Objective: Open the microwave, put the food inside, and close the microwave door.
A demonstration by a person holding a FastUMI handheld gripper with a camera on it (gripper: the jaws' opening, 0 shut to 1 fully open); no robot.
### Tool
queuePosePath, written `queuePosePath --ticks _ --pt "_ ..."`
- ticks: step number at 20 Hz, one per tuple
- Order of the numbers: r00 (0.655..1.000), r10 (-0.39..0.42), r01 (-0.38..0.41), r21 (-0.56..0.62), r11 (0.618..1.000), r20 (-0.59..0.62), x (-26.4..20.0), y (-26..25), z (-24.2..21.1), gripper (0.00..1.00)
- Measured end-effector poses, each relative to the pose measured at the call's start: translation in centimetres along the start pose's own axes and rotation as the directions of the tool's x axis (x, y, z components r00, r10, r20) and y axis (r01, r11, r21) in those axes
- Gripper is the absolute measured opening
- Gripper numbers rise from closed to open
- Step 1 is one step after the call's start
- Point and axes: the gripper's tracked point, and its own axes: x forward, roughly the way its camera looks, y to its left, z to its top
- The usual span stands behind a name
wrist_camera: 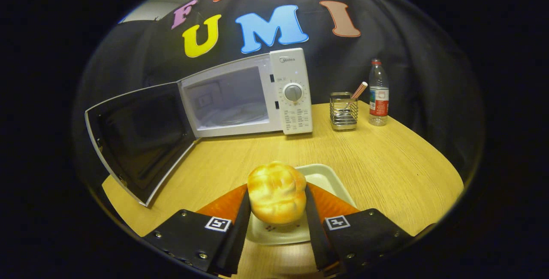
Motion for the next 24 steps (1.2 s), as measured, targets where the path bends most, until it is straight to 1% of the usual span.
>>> queuePosePath --ticks 4,10,14,18,21,24 --pt "0.990 0.111 -0.118 0.078 0.990 0.090 -0.3 5.3 2.7 0.65" --pt "0.971 0.171 -0.188 0.096 0.977 0.166 1.1 11.5 5.8 0.65" --pt "0.964 0.160 -0.194 0.146 0.970 0.214 3.5 14.4 8.7 0.64" --pt "0.955 0.136 -0.195 0.212 0.958 0.263 7.5 16.3 11.0 0.64" --pt "0.953 0.107 -0.179 0.244 0.953 0.283 11.0 16.9 11.7 0.65" --pt "0.959 0.087 -0.169 0.300 0.939 0.269 14.7 17.5 11.9 0.65"
